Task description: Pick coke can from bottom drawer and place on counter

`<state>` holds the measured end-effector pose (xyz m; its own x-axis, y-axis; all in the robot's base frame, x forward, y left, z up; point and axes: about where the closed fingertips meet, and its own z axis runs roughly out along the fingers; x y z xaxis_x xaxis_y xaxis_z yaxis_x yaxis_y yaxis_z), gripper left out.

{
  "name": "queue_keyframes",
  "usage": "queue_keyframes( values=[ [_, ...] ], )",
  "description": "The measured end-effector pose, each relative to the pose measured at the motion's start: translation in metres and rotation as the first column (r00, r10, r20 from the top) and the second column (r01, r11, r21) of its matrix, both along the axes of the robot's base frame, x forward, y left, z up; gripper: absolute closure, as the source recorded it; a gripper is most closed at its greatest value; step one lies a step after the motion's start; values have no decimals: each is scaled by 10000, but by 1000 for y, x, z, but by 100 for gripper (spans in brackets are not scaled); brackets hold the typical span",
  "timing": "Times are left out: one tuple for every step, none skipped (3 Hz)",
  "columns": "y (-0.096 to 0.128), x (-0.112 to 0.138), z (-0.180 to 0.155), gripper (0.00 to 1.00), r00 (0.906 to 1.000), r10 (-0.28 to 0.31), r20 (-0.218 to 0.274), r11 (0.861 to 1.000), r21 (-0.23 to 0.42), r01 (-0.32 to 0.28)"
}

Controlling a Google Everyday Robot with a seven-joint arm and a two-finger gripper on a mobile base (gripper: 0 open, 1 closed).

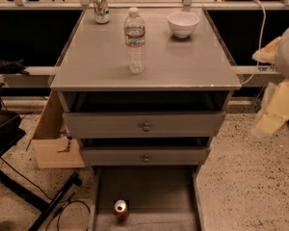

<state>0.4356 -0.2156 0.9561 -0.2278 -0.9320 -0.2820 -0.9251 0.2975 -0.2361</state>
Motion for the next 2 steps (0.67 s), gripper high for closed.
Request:
queue_keyframes(
  values=[
    [2,-13,-80,0,9989,290,-378,9853,1693,-222],
    [11,-24,-181,0,9975,412,-578,9148,4037,-144]
  ],
)
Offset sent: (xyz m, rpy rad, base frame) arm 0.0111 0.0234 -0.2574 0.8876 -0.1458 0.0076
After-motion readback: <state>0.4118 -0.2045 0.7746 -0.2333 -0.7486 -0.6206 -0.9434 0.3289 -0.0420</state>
